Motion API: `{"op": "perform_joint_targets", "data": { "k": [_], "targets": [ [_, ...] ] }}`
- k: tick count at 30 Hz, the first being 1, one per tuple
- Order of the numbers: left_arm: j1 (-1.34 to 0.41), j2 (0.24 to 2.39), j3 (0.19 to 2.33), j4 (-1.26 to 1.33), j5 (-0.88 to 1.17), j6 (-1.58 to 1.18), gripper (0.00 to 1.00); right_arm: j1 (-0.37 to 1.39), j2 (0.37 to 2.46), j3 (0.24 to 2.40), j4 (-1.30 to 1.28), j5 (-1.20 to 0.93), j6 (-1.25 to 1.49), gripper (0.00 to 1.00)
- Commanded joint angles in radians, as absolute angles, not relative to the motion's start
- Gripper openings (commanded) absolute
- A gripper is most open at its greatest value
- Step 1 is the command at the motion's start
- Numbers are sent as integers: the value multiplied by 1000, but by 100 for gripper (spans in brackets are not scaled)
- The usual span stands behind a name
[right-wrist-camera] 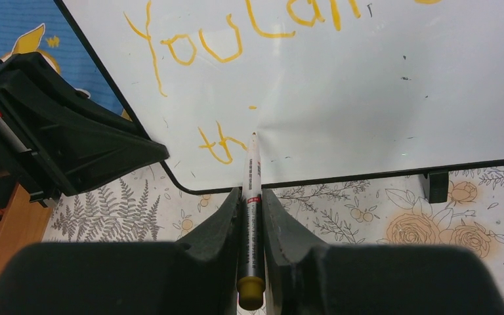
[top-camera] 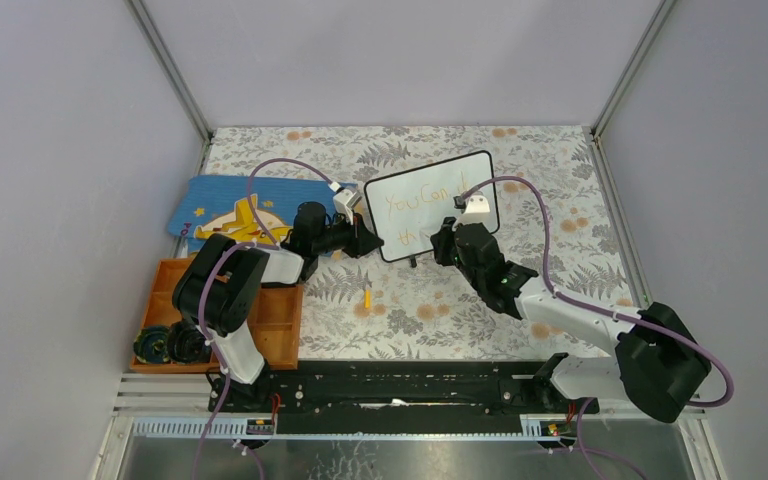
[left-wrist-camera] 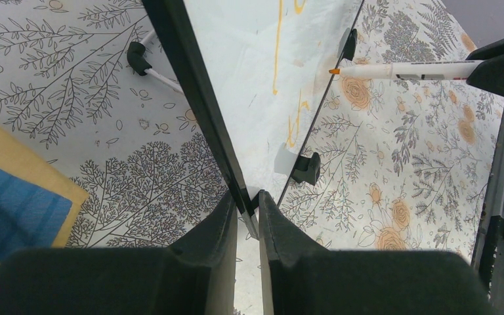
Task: Write a sentence on the whiteboard
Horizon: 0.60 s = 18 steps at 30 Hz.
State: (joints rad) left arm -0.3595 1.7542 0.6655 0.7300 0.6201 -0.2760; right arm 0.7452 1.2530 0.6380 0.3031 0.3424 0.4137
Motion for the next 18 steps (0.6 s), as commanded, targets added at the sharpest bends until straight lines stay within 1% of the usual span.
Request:
{"op": "perform_joint_targets", "data": {
  "k": [1,18],
  "targets": [
    [-373,1751,674,677,581,-219,20,739,1265,667,361,364,423,0],
    [-374,1748,674,676,580,-216,20,739,1285,700,382,388,417,0]
  ]
}}
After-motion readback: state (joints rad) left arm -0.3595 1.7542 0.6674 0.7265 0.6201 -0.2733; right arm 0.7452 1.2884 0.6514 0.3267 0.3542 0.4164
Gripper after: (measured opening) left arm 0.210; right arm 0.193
